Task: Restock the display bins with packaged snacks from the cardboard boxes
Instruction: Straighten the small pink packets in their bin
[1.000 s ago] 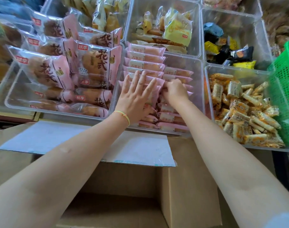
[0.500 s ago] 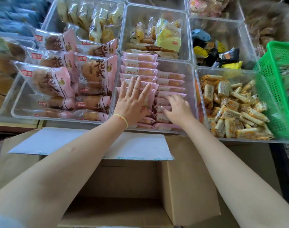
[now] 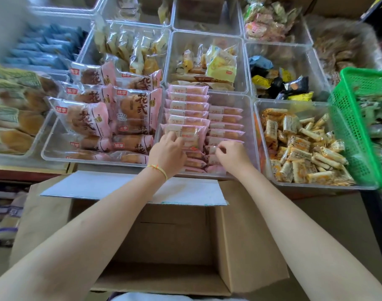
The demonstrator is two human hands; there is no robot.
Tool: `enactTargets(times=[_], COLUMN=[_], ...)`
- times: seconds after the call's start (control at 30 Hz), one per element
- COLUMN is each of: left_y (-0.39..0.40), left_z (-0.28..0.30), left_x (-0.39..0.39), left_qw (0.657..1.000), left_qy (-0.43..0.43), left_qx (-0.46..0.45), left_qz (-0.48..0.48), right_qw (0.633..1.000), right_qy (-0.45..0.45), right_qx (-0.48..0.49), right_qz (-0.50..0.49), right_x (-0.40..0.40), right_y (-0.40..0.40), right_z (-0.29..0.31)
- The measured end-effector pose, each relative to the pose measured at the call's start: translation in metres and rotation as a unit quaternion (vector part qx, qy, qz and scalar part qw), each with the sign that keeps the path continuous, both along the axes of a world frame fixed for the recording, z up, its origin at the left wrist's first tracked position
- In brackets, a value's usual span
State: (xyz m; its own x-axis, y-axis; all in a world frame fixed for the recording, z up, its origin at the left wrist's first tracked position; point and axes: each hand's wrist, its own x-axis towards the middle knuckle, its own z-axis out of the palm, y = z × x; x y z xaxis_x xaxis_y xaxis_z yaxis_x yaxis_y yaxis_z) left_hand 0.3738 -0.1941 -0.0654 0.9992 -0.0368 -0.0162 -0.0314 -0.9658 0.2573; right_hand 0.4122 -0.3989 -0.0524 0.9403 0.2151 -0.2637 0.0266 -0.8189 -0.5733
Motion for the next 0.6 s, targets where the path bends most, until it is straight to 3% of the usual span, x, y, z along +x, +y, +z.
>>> enactTargets(times=[0.13,0.27,0.4,0.6], left_y=[-0.001,-0.004,-0.005,-0.003], left_z=[0.009,0.01,0.003,-0.002], left_x=[0.009,0.019,0.021,0.019], left_qw=[0.997,0.988,0.985,0.989], left_qy=[0.076,0.149,0.163,0.131], left_qx=[0.015,-0.011,-0.026,0.018], left_qz=[-0.027,-0.045,-0.045,-0.073], right_qw=[0.995,0.958,0.941,0.94], right_qy=[0.016,0.119,0.17,0.168], right_qx=[0.072,0.189,0.242,0.258], right_qz=[-0.06,-0.181,-0.166,-0.146], right_x=[0.014,0.023,0.02,0.019], right_y=[0.025,0.048,0.069,0.072], right_z=[0.014,0.022,0.023,0.016])
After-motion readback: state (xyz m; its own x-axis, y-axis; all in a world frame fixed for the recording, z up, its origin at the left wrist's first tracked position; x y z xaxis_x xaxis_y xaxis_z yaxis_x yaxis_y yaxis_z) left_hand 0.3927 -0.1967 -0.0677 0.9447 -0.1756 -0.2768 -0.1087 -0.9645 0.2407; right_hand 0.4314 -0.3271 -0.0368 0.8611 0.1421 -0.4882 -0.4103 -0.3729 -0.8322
